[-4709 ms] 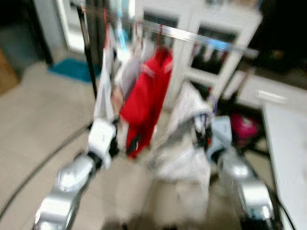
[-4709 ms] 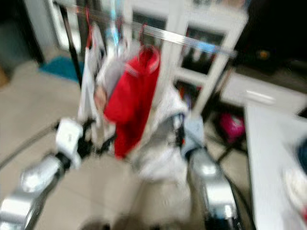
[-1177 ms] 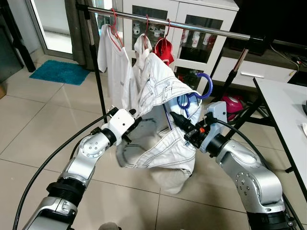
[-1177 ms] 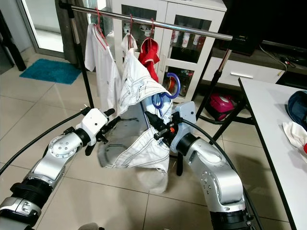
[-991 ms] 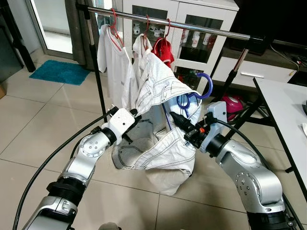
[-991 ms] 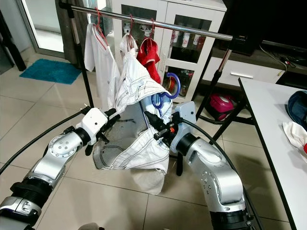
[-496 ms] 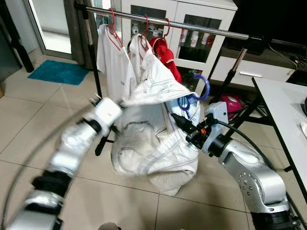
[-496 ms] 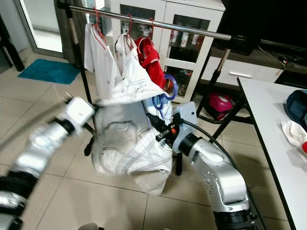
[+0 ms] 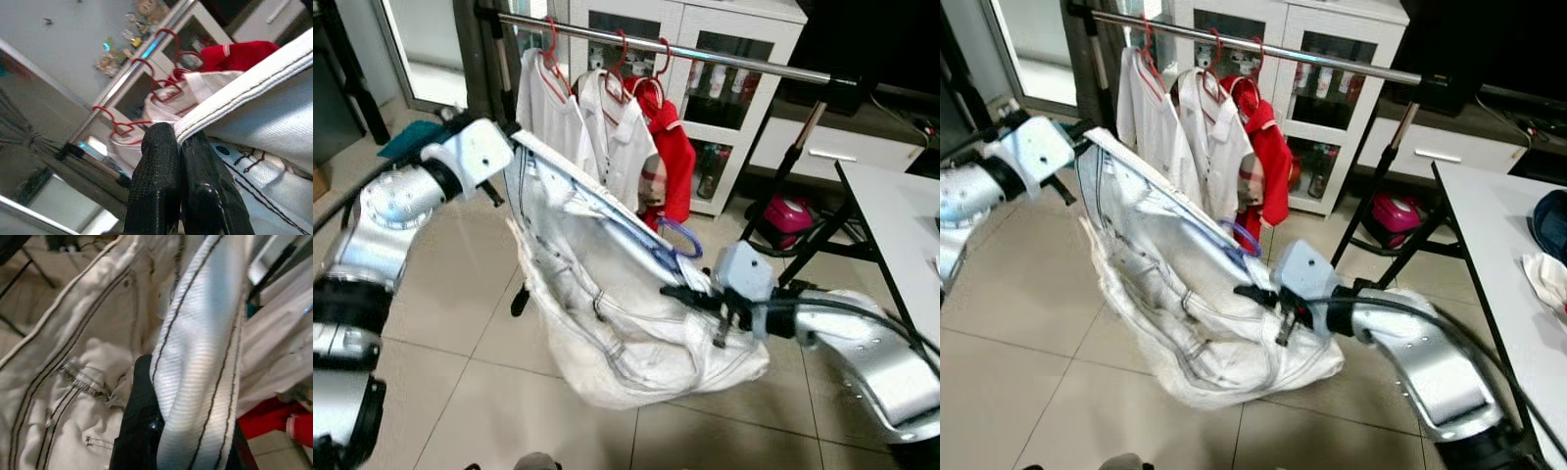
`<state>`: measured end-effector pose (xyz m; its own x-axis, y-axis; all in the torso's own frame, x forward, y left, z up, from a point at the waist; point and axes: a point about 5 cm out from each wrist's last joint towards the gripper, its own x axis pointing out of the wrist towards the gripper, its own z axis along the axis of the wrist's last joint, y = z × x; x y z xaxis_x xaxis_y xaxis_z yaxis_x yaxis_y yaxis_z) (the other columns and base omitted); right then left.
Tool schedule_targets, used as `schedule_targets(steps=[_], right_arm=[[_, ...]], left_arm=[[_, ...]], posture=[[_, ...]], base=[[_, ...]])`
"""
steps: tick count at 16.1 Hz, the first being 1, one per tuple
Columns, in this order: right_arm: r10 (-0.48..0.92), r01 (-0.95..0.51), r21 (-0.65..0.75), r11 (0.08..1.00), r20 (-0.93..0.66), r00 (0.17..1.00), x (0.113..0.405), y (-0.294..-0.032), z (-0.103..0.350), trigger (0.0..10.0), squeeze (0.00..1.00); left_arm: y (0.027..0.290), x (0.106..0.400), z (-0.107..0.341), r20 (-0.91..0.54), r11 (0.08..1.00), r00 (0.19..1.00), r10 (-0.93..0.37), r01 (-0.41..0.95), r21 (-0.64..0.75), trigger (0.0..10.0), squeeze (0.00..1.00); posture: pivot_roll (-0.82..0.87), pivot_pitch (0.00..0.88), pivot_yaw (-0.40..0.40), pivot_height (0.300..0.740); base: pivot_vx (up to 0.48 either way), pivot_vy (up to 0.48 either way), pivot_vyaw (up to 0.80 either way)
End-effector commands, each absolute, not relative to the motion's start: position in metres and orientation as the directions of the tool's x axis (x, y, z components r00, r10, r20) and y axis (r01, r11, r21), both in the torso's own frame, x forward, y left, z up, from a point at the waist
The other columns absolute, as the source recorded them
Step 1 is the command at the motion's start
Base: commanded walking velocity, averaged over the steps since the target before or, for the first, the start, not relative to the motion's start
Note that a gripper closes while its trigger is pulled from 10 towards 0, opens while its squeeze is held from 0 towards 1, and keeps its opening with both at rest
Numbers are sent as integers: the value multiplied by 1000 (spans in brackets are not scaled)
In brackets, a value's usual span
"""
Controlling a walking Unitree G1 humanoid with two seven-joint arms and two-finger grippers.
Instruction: Hang hanger
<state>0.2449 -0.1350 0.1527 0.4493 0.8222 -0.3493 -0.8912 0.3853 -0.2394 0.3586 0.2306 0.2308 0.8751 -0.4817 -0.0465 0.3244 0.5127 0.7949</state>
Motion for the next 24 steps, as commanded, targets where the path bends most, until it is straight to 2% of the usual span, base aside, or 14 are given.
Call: schedule_targets(steps=[1, 3, 4, 6, 7, 8, 9, 10, 15, 18, 21, 22, 24], right_arm=[[835, -921, -198, 336, -391, 389, 236, -144, 148, 0, 0], [853, -937, -160, 309, -390, 348, 231, -151, 149, 0, 0], [833, -947, -160, 279, -450, 322, 228, -157, 146, 0, 0], [736, -915, -251, 315, -545, 403, 238, -165, 141, 0, 0], [649, -840, -304, 449, -535, 540, 258, -164, 142, 0, 0], [602, -791, -309, 528, -520, 606, 269, -158, 143, 0, 0], [596, -785, -306, 539, -520, 612, 271, -155, 143, 0, 0], [565, -783, -316, 535, -555, 610, 276, -148, 137, 0, 0], [487, -815, -343, 468, -669, 561, 286, -132, 120, 0, 0], [413, -869, -340, 360, -777, 475, 285, -132, 99, 0, 0], [371, -919, -294, 261, -849, 377, 272, -144, 86, 0, 0], [370, -941, -253, 226, -871, 324, 265, -150, 83, 0, 0], [440, -949, -207, 238, -848, 296, 261, -160, 89, 0, 0]], left_arm=[[259, 361, 247, -19, 571, 926, -377, 249, 783, 0, 0], [266, 363, 248, -45, 557, 930, -364, 256, 790, 0, 0], [268, 363, 250, -69, 511, 932, -357, 256, 821, 0, 0], [261, 364, 262, -42, 513, 913, -405, 265, 816, 0, 0], [247, 364, 265, -64, 469, 880, -471, 311, 827, 0, 0], [232, 362, 262, -86, 434, 847, -524, 352, 829, 0, 0], [226, 362, 259, -94, 424, 835, -542, 369, 827, 0, 0], [207, 361, 246, -115, 405, 802, -586, 413, 816, 0, 0], [152, 353, 213, -154, 377, 699, -699, 542, 751, 0, 0], [124, 348, 197, -167, 365, 663, -730, 584, 725, 0, 0], [139, 356, 208, -124, 429, 742, -659, 506, 748, 0, 0], [155, 360, 215, -115, 448, 786, -608, 459, 767, 0, 0], [188, 361, 221, -152, 418, 837, -525, 409, 811, 0, 0]], posture=[[-16, 0, -93, 740], [-16, 0, -93, 740], [-20, 0, -90, 740], [-20, 0, -91, 740], [-18, 0, -93, 740], [-19, 0, -94, 740], [-19, 0, -94, 740], [-19, 0, -95, 740], [-25, 0, -95, 740], [-31, 0, -97, 740], [-29, 0, -99, 740], [-29, 0, -98, 740], [-23, 0, -96, 740]], base=[[0, 0, 0], [0, 0, 0], [0, 0, 0], [0, 0, 0], [0, 0, 0], [0, 0, 0], [0, 0, 0], [0, 0, 0], [0, 0, 0], [0, 0, 0], [0, 0, 0], [0, 0, 0], [0, 0, 0]])
